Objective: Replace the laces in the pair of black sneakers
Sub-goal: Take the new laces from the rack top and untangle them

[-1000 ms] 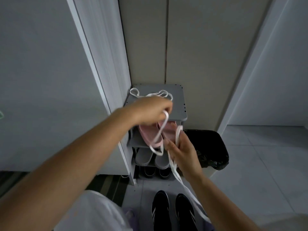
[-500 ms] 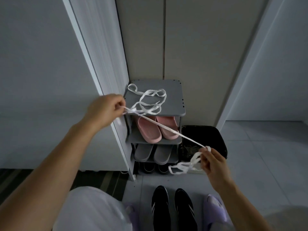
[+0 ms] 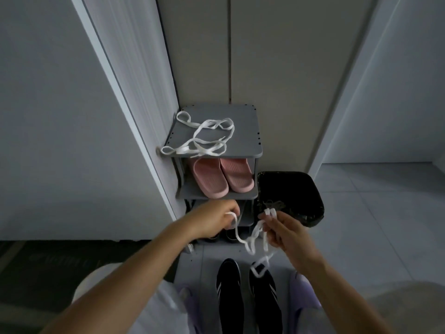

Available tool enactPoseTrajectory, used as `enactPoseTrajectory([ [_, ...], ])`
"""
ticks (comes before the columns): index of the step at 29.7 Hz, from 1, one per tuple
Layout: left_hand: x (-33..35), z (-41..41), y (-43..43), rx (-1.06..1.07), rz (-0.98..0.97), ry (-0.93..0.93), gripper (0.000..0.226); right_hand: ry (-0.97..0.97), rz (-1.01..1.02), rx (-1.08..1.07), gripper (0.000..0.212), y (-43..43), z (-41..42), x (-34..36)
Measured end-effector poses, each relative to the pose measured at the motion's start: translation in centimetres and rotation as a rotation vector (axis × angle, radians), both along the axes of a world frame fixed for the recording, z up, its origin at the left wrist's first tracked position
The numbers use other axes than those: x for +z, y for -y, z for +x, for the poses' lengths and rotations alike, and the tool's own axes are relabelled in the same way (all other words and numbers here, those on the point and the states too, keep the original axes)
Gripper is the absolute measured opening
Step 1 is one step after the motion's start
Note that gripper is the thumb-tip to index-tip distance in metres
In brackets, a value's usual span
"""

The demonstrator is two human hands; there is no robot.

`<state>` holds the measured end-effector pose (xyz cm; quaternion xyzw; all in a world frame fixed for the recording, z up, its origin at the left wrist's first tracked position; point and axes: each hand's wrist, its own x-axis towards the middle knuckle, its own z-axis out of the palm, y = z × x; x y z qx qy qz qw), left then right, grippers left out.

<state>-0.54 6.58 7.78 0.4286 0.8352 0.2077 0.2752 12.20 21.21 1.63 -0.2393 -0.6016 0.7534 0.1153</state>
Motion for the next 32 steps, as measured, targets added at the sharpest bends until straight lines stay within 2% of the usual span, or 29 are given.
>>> enactPoseTrajectory([
  [2,-3.0,1.6,-0.9,-0.017,-0.053,0.065,0.026,0.083,0.178,0.134,0.013,0.2,0.7,-0.7],
  [5,-6.0,3.4,-1.6,0.124,0.046,0.444,0.022,0.145,0.324,0.238,0.012,0.1,1.9,-1.3],
  [7,-7.1,4.4,-2.0,0.271,0.147,0.652,0.017,0.161,0.442,0.260,0.022,-0.2,2.3,-1.6],
  [9,-8.2,5.4,-2.7,0.378,0.187,0.757,0.020,0.199,0.591,0.287,0.030,-0.7,2.4,-2.2],
  [13,-9.3,6.9,-4.1,0.429,0.214,0.909,0.022,0.219,0.793,0.411,0.041,-1.5,3.0,-3.8],
  [17,-10.2,7.4,-4.1,0.497,0.294,1.069,0.020,0.198,0.909,0.334,0.046,-2.8,3.3,-4.8],
  [19,-11.2,7.5,-3.5,0.519,0.311,1.061,0.011,0.227,0.913,0.288,0.043,-3.6,3.5,-5.3],
  [23,-13.3,7.7,-2.7,0.564,0.301,0.997,0.012,0.328,0.850,0.330,0.020,-4.1,4.0,-6.5],
  [25,-14.8,7.7,-2.7,0.580,0.261,0.975,0.011,0.386,0.834,0.330,0.019,-4.4,4.1,-7.0],
  [28,-18.9,8.0,-2.7,0.609,0.091,0.840,0.017,0.425,0.810,0.298,0.010,-5.5,4.1,-6.9],
  [30,-22.6,8.7,-2.6,0.536,-0.063,0.637,0.020,0.456,0.791,0.277,0.009,-6.4,4.4,-6.8],
  [32,-25.4,9.6,-2.7,0.395,-0.231,0.490,0.006,0.486,0.783,0.261,0.013,-7.0,4.7,-6.9],
])
